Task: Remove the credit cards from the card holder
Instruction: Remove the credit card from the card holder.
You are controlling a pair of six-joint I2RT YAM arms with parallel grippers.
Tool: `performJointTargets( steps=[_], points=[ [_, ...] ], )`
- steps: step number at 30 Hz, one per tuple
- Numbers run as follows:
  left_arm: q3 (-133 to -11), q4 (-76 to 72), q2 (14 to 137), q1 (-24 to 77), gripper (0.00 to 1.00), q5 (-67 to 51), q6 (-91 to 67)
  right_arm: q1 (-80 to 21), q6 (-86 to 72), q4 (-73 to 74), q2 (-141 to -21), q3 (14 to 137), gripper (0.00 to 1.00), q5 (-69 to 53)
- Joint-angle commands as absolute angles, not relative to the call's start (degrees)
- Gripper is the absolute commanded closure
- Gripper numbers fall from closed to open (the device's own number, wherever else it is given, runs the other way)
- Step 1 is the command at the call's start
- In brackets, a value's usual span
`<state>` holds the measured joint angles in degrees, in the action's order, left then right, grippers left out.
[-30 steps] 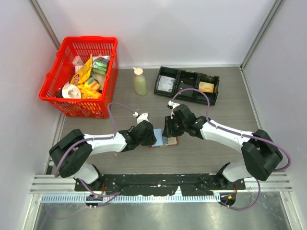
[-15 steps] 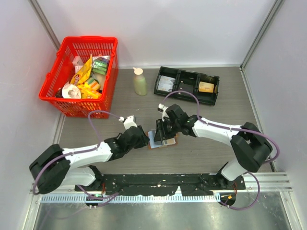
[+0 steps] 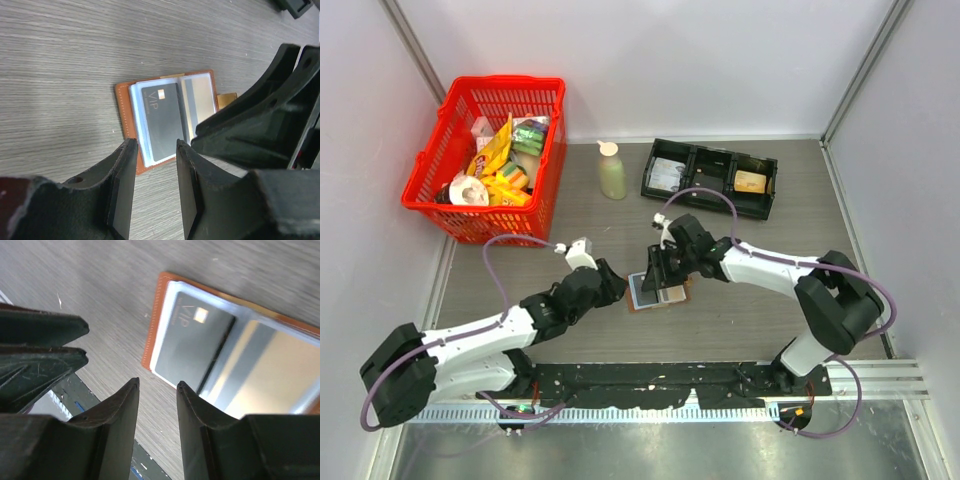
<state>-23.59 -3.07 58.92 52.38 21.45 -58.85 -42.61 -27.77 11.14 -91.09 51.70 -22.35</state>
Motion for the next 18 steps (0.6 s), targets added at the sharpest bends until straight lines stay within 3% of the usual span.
performJointTargets(
  steps=[1,9,18],
  points=[
    [-28.73,-7.03,63.35,52.3,0.6,16.62,-54.5,-38.07,-32.25,2.67,-86.49,47.3,0.59,-24.95],
    [-34.8,-7.3,75.93,49.66,0.62,8.8,-53.26,-33.31,-39.72,-13.86,-85.34,36.57,0.6,-29.53],
    [-35.42,-5.36,81.29,48.25,0.71,7.56,-53.35,-33.22,-43.94,-26.8,-89.64,31.64,0.62,-30.32]
  ],
)
